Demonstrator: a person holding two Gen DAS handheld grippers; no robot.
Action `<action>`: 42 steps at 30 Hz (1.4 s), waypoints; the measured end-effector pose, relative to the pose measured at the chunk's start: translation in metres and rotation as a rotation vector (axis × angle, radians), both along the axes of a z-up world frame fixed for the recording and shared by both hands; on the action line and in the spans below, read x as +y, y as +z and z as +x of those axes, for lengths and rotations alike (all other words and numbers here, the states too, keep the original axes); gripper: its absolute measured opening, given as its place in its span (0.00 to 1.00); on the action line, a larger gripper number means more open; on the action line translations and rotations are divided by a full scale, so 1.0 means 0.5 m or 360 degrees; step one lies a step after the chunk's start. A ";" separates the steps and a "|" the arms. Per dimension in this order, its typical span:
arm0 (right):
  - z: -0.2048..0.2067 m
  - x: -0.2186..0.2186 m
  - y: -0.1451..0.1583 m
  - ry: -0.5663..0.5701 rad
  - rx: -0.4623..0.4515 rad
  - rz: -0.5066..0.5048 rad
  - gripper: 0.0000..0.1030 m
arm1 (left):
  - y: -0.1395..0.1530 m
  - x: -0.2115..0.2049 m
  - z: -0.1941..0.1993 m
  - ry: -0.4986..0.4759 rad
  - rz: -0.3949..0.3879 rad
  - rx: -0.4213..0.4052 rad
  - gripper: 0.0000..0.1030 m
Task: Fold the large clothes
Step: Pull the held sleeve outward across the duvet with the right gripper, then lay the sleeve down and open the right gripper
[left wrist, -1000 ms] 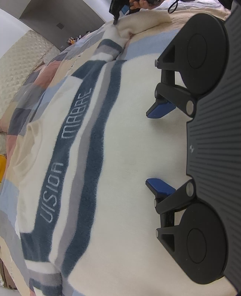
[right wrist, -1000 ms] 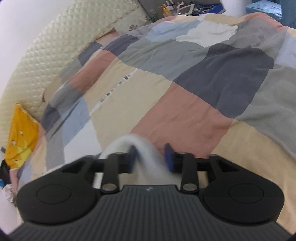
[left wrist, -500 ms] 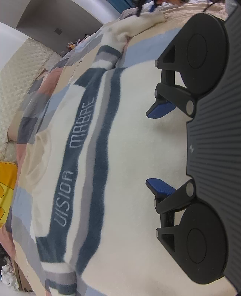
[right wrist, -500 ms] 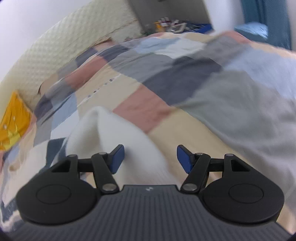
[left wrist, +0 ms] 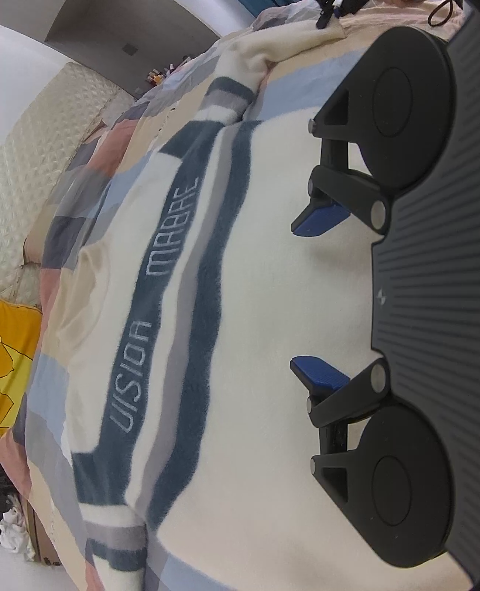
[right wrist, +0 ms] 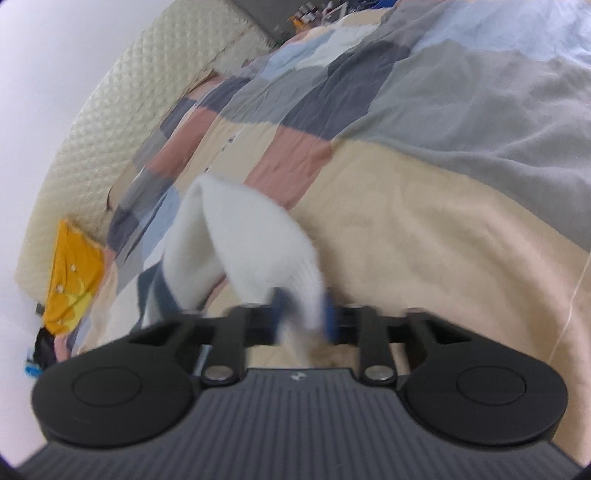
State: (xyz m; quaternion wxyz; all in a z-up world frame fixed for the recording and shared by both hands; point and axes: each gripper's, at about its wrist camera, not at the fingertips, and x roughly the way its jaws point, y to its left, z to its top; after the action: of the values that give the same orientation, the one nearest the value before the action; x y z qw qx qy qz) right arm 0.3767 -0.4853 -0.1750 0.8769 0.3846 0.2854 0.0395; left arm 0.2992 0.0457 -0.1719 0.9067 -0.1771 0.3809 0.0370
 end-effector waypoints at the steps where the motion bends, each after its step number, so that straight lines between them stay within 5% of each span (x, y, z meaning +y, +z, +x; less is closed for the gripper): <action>1: -0.003 0.001 0.009 0.0018 -0.0012 -0.0036 0.10 | -0.001 -0.001 0.001 -0.0005 -0.0003 0.0002 0.74; 6: -0.002 -0.028 0.101 -0.0023 -0.0133 -0.0199 0.09 | -0.005 -0.003 0.002 -0.0010 -0.0004 0.0006 0.74; 9: 0.019 -0.104 0.162 -0.0171 -0.0208 -0.0088 0.08 | -0.006 -0.006 0.003 -0.0009 -0.0009 0.0014 0.74; 17: 0.155 -0.163 0.240 -0.0308 -0.0016 -0.0275 0.08 | -0.006 -0.007 0.018 0.0004 0.0047 0.0009 0.74; 24: 0.247 -0.181 0.137 -0.0437 0.0284 -0.0352 0.08 | -0.007 0.000 0.020 -0.0003 0.0051 0.0019 0.74; 30: 0.257 -0.172 0.052 -0.0421 0.0336 -0.0428 0.08 | 0.001 -0.005 0.022 -0.0031 0.0089 0.0019 0.74; 40: 0.238 -0.147 0.080 -0.0339 0.0276 -0.0562 0.12 | 0.018 -0.023 0.017 -0.0130 0.0179 0.0017 0.74; 42: 0.230 -0.129 0.103 -0.0345 0.0274 -0.0612 0.23 | 0.026 -0.024 0.011 -0.0138 0.0177 -0.0001 0.74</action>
State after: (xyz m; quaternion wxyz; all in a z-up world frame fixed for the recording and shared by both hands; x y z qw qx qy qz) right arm 0.4918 -0.5497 -0.1235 0.9056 0.2409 0.3185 -0.1431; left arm 0.3050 0.0337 -0.1589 0.9160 -0.1097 0.3854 0.0187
